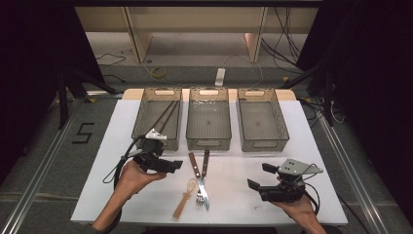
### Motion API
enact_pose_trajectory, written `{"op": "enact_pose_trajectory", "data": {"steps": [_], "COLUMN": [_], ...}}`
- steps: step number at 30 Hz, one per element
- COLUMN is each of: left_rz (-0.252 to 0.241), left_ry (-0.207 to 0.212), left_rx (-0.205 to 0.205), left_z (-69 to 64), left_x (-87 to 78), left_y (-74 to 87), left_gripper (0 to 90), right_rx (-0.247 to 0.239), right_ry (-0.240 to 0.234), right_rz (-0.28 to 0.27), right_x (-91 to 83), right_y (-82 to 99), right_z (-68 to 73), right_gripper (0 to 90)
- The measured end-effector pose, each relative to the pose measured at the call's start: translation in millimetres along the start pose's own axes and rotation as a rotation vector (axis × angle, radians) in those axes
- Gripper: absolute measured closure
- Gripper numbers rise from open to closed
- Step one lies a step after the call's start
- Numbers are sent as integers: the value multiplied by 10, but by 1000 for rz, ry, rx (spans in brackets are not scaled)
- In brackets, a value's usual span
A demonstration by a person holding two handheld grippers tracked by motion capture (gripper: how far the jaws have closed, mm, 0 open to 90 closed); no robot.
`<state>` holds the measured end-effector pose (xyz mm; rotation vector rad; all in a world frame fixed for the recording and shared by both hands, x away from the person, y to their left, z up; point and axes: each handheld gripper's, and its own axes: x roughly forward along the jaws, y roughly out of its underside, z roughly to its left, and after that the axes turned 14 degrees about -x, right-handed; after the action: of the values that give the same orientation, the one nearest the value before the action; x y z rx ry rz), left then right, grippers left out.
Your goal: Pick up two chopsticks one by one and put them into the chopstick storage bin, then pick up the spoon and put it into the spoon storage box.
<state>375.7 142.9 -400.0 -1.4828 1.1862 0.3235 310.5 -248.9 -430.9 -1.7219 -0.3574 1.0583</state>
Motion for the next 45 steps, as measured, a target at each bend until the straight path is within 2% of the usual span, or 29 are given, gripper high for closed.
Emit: {"op": "enact_pose_trajectory", "data": {"steps": [18, 29, 37, 45], "left_rz": [98, 150, 196, 254], "left_ry": [-14, -35, -58, -49], "left_rx": [60, 72, 93, 94], "left_z": [-168, -227, -267, -272], "left_x": [139, 202, 244, 244], "left_y": [232, 347, 418, 503], "left_gripper": [137, 140, 159, 228], "right_rx": [6, 4, 5, -2], "right_ry": [10, 11, 12, 13], "right_rz": [3, 3, 6, 10], "right_x": [-14, -20, -20, -8], "right_y": [9, 6, 13, 4], "right_z": [-2, -1, -8, 2], "right_gripper": [204, 204, 204, 204]}}
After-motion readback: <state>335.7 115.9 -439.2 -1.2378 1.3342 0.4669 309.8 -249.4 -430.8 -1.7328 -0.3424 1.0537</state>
